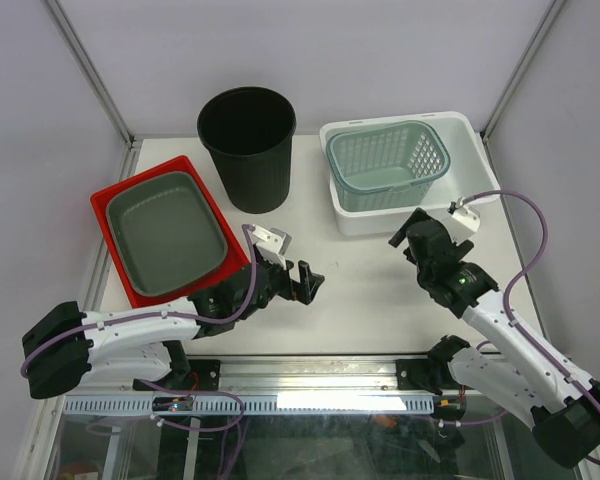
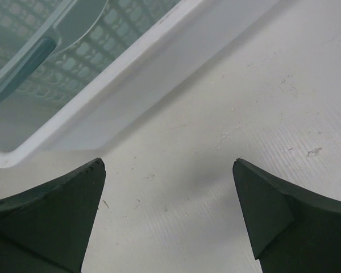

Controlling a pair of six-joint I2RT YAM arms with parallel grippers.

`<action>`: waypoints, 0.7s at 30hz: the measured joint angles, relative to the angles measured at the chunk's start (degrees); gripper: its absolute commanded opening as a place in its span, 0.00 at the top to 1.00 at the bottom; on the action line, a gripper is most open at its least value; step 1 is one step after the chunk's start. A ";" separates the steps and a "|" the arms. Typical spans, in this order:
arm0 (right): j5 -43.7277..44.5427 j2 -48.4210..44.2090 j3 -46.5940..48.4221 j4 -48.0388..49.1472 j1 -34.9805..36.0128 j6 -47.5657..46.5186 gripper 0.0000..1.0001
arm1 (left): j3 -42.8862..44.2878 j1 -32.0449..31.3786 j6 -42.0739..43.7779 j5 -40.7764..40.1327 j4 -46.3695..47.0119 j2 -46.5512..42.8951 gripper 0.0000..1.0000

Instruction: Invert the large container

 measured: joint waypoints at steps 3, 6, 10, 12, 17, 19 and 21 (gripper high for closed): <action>-0.11 0.28 -0.17 0.04 0.00 0.52 0.02 | -0.04 -0.31 -0.24 -0.48 0.48 0.81 0.01; -0.11 0.96 -0.17 0.17 0.00 0.81 0.02 | -0.11 -0.31 -0.85 -0.87 1.16 0.83 0.01; 0.00 2.93 -0.09 0.57 0.00 0.68 0.02 | -0.42 -0.31 -1.22 -0.92 1.57 0.57 0.01; 0.85 4.52 0.66 0.70 0.00 -0.39 0.02 | -1.55 -0.31 -1.31 -1.38 1.51 -0.66 0.01; 1.33 9.33 6.45 4.48 -1.62 -7.56 0.01 | -3.63 -0.31 -1.38 -3.85 1.05 -5.20 0.01; -0.94 11.69 9.81 5.64 -3.58 -9.68 0.01 | -3.76 -0.31 -1.62 -4.13 1.03 -6.38 0.01; -3.96 14.45 13.35 6.62 -6.08 -10.95 0.01 | -3.87 -0.31 -2.25 -4.15 1.01 -7.17 0.01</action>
